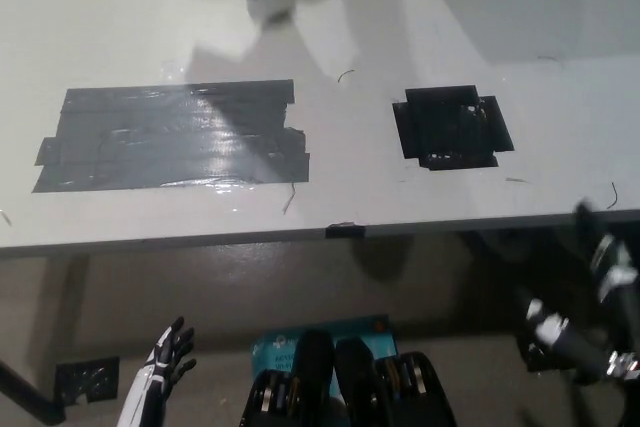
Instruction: A person hands a black t-shirt to the robot and rhe robot picks it up with its right hand and places it on the black spot on the desk infron tof it
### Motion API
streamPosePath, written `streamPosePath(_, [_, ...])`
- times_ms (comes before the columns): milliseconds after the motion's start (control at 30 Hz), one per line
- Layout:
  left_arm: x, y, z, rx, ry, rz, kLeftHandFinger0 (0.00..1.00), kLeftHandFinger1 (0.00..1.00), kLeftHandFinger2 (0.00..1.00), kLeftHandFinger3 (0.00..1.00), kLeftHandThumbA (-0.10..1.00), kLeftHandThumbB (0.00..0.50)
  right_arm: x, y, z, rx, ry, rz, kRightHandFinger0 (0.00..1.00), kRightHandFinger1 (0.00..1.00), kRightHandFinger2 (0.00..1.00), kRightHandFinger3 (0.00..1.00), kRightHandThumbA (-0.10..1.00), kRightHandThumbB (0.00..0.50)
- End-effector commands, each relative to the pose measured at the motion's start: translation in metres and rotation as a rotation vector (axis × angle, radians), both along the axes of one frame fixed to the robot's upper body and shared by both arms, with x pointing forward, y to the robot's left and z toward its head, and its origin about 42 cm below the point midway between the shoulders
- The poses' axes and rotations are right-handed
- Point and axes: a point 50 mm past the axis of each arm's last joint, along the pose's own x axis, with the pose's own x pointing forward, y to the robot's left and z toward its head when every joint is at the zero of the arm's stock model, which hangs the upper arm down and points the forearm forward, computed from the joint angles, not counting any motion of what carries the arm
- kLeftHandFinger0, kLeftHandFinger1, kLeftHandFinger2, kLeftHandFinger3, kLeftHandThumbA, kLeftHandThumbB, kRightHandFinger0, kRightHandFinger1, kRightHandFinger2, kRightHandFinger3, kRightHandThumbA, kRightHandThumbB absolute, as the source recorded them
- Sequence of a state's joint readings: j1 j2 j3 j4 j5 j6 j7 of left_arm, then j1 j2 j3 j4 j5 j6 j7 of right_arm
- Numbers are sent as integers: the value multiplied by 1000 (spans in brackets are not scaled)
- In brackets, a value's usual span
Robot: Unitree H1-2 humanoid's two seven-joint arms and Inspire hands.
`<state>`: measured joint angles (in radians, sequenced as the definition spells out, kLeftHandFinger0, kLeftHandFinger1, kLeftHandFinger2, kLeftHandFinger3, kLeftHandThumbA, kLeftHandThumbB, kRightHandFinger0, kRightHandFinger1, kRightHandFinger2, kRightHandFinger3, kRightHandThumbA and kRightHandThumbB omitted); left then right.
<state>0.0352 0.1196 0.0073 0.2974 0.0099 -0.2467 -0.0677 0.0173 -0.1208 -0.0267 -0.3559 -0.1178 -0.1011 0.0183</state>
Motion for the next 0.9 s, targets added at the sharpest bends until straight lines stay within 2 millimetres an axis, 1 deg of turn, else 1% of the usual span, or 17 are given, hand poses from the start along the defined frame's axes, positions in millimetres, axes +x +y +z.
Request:
streamPosePath(0, [9, 2, 10, -4, -75, -23, 978, 1000, 1000, 1000, 1000, 498, 21, -5, 97, -95, -262, -76, 1000, 1000, 1000, 1000, 783, 257])
streamPosePath(33, [9, 2, 10, -1, -75, -22, 981, 1000, 1000, 1000, 1000, 499, 27, -5, 101, -94, -266, -71, 1000, 1000, 1000, 1000, 796, 254])
streamPosePath(67, [9, 3, 9, 5, -75, -20, 980, 1000, 1000, 1000, 1000, 500, 41, -4, 110, -83, -266, -56, 1000, 1000, 1000, 1000, 812, 265])
streamPosePath(133, [6, 2, 8, 2, -75, -15, 972, 1000, 1000, 1000, 1000, 500, 58, -1, 117, -49, -231, -40, 1000, 1000, 1000, 1000, 859, 319])
streamPosePath(167, [5, 1, 7, 1, -75, -15, 969, 1000, 1000, 1000, 1000, 495, 66, 1, 120, -35, -208, -32, 1000, 1000, 1000, 1000, 890, 328])
streamPosePath(200, [6, 1, 7, 0, -73, -15, 968, 1000, 1000, 1000, 1000, 494, 76, 3, 122, -29, -183, -16, 1000, 1000, 1000, 1000, 921, 325])
streamPosePath(267, [7, 1, 8, 0, -75, -14, 967, 1000, 1000, 1000, 1000, 492, 82, 4, 124, -37, -173, -9, 1000, 1000, 1000, 1000, 969, 317])
streamPosePath(300, [9, 2, 9, -1, -78, -14, 968, 1000, 1000, 1000, 1000, 496, 95, 8, 128, -41, -166, 8, 1000, 1000, 1000, 1000, 953, 308])
streamPosePath(333, [10, 2, 10, -4, -81, -13, 968, 1000, 1000, 1000, 1000, 500, 106, 11, 131, -26, -145, 28, 1000, 1000, 1000, 1000, 927, 322])
streamPosePath(400, [12, 3, 12, -5, -83, -10, 962, 1000, 1000, 1000, 1000, 500, 132, 21, 140, -14, -104, 42, 1000, 1000, 1000, 1000, 932, 378])
streamPosePath(467, [14, 3, 13, -6, -84, -12, 956, 1000, 1000, 1000, 1000, 500, 146, 26, 146, -10, -91, 53, 1000, 1000, 1000, 1000, 934, 393])
streamPosePath(567, [19, 4, 15, 2, -91, -18, 961, 1000, 1000, 1000, 1000, 486, 174, 36, 158, -7, -48, 78, 1000, 1000, 1000, 1000, 977, 445])
streamPosePath(600, [19, 4, 15, 6, -93, -18, 962, 1000, 1000, 1000, 1000, 487, 180, 38, 161, -2, -32, 83, 1000, 1000, 1000, 1000, 980, 450])
streamPosePath(667, [18, 5, 14, 6, -93, -19, 965, 1000, 1000, 1000, 1000, 493, 196, 45, 166, 42, 4, 107, 1000, 1000, 1000, 1000, 965, 490])
streamPosePath(767, [19, 5, 14, 12, -98, -21, 971, 1000, 1000, 1000, 1000, 481, 222, 56, 177, 113, 65, 153, 1000, 1000, 1000, 1000, 944, 483])
streamPosePath(800, [19, 5, 14, 12, -98, -21, 970, 1000, 1000, 1000, 1000, 481, 225, 57, 178, 119, 73, 160, 1000, 1000, 1000, 1000, 938, 473])
streamPosePath(867, [20, 4, 14, 10, -100, -26, 970, 1000, 1000, 1000, 1000, 486, 243, 64, 187, 53, 80, 128, 1000, 1000, 1000, 1000, 958, 453])
